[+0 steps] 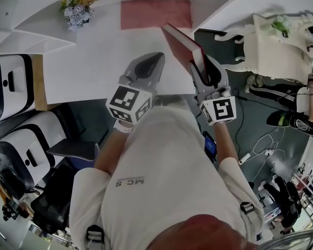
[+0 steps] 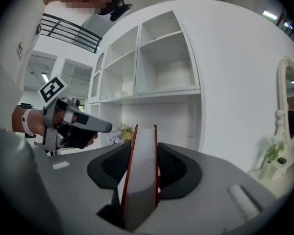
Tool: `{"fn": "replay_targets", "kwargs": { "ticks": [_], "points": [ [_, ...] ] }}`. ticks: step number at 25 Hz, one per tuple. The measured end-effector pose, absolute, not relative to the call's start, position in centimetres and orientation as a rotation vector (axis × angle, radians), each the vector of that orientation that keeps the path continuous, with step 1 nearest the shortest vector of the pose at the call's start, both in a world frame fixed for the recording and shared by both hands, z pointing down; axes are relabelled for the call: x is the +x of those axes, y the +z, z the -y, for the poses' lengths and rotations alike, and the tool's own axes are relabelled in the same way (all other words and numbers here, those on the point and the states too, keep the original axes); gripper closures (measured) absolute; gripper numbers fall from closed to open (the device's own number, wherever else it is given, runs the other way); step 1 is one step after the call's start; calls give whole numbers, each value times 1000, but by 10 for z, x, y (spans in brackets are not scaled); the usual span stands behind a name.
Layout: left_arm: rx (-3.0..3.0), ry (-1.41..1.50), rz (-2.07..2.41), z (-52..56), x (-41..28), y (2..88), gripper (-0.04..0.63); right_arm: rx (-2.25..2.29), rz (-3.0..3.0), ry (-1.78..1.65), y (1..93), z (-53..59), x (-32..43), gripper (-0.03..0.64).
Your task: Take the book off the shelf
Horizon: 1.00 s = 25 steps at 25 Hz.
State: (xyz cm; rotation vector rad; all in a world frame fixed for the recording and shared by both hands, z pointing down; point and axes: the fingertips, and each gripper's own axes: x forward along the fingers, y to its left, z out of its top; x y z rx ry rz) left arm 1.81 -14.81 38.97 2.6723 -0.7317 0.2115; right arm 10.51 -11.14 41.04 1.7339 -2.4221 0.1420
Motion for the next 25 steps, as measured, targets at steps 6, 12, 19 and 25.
{"fn": "replay_targets", "kwargs": {
  "ticks": [6, 12, 19, 25],
  "points": [
    [2646, 213, 797, 153, 9, 403, 594, 1724, 2384, 294, 451, 129, 105, 448],
    [2641, 253, 834, 151, 2, 417, 594, 1667, 2379, 417, 478, 147, 100, 448],
    [2638, 282, 881, 150, -2, 424, 594, 1555, 2397, 458, 489, 152, 88, 448],
    [2615, 288, 917, 155, -8, 432, 594, 1495, 2406, 518, 495, 159, 85, 448]
  ]
}}
